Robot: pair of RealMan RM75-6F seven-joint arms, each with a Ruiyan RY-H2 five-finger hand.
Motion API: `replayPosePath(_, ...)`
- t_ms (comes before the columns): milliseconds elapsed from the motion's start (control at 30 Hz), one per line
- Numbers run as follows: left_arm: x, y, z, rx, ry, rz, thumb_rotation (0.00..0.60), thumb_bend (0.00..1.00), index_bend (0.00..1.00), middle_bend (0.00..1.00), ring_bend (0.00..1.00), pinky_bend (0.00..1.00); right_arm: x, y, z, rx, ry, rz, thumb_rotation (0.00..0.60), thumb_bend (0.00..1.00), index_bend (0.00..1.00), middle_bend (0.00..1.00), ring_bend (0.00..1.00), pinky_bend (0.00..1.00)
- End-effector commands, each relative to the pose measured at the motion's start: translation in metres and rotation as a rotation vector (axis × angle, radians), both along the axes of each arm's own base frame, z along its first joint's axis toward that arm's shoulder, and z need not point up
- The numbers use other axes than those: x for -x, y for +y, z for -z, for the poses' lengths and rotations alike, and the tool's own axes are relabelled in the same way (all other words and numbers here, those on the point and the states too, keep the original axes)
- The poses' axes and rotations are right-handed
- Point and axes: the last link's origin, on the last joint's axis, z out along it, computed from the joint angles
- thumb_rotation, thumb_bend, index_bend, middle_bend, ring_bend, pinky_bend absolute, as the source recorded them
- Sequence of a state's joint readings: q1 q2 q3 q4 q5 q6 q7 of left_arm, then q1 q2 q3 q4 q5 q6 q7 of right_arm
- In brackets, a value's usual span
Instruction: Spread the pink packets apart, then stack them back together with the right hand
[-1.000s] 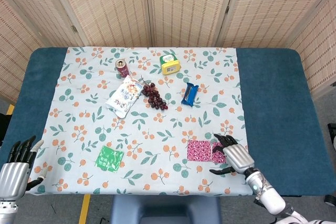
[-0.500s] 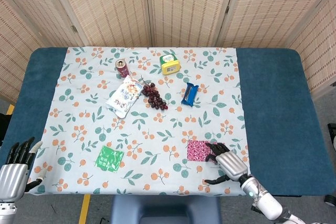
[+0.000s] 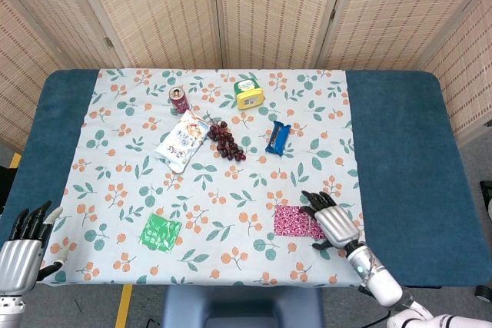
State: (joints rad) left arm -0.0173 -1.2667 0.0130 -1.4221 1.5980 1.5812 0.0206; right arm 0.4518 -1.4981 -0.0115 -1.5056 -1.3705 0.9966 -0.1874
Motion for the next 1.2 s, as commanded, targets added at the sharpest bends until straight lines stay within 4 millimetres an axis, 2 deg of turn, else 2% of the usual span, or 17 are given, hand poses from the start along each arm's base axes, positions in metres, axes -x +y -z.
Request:
replayPosePath(33,0.000,0.000,0.000,-0.002,0.000,-0.001,0.600,0.41,0.15,0.05,0.12,0.00,-0.004,-0.005,0.005,0.003,-0.009,-0.006,0.600,0.08,0.23,0.01,0.00,0.00)
replayPosePath(600,0.004,-0.001,0.001,0.007,-0.002,-0.011,0.600,0.41,0.15,0.05,0.12,0.00,-0.016,-0.024,0.019,0.008,-0.010,-0.014,0.600,0.08,0.23,0.01,0.00,0.00)
replayPosePath(1200,0.008,-0.001,0.001,0.009,0.003,-0.026,0.600,0.41,0.15,0.05,0.12,0.00,-0.022,-0.070,0.022,0.074,0.012,0.023,0.600,0.08,0.23,0.01,0.00,0.00)
